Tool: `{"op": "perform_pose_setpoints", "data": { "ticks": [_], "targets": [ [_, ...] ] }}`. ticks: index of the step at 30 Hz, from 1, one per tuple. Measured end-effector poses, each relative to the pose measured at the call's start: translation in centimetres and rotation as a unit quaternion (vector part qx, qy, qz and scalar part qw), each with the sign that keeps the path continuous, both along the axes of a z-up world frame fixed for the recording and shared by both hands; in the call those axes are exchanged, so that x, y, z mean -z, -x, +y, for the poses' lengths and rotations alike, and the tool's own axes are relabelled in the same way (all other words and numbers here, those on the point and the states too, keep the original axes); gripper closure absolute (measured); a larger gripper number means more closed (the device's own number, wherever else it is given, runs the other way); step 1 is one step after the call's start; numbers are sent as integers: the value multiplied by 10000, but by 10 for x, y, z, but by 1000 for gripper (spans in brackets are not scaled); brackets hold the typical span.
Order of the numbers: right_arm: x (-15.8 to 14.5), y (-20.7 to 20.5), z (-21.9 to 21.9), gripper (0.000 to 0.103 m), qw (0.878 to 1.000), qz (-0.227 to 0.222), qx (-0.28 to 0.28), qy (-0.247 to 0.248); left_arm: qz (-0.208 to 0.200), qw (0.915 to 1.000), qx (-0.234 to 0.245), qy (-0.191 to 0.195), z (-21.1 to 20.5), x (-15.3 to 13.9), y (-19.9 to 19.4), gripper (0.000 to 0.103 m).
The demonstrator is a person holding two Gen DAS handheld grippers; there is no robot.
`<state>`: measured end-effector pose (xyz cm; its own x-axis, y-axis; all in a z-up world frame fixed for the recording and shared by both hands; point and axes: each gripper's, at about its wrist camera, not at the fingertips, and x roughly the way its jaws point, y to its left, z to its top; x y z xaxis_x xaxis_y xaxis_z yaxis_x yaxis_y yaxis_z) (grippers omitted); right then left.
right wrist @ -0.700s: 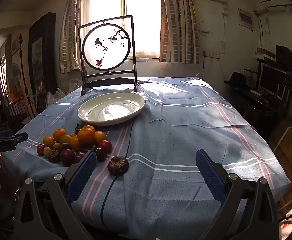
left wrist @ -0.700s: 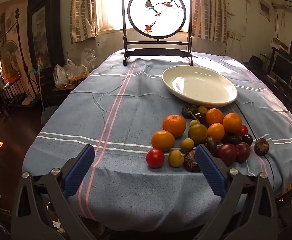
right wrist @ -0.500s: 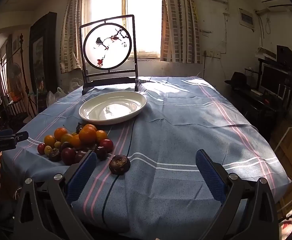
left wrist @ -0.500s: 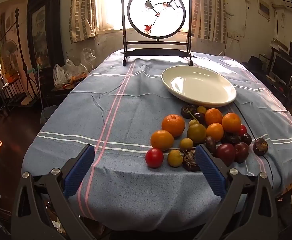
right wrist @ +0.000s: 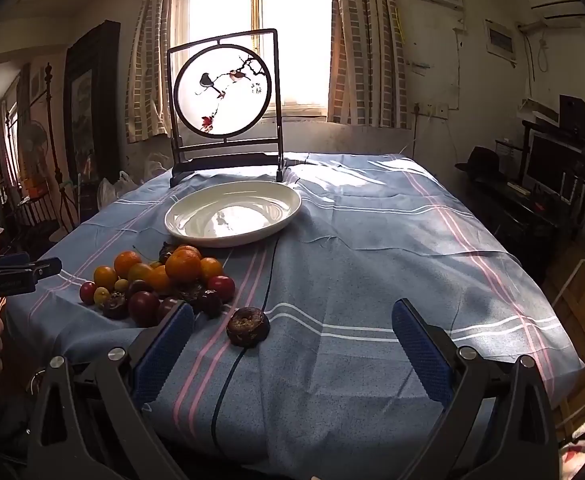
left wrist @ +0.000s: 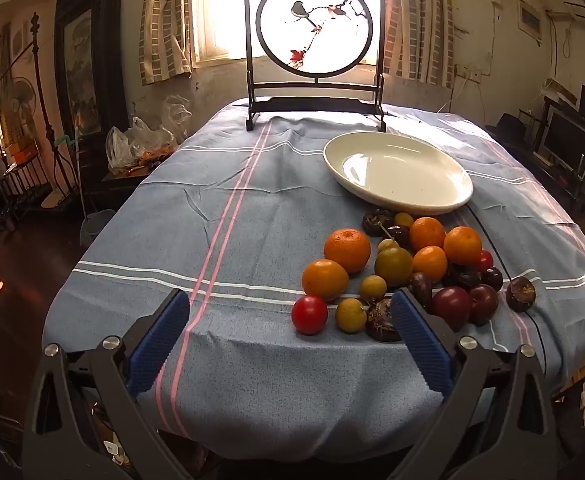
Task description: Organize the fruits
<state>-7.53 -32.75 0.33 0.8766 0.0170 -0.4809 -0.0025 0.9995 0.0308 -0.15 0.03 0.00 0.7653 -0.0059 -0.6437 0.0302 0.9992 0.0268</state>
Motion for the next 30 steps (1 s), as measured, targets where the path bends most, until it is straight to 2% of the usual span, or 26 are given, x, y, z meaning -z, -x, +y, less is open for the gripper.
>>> {"op": "perform_pose_setpoints", "data": {
  "ticks": [30],
  "targets": [
    [0,-1,5,4,10000,25,-82,24,9,10000,10,-8,-3,-4,2,4]
  ]
}}
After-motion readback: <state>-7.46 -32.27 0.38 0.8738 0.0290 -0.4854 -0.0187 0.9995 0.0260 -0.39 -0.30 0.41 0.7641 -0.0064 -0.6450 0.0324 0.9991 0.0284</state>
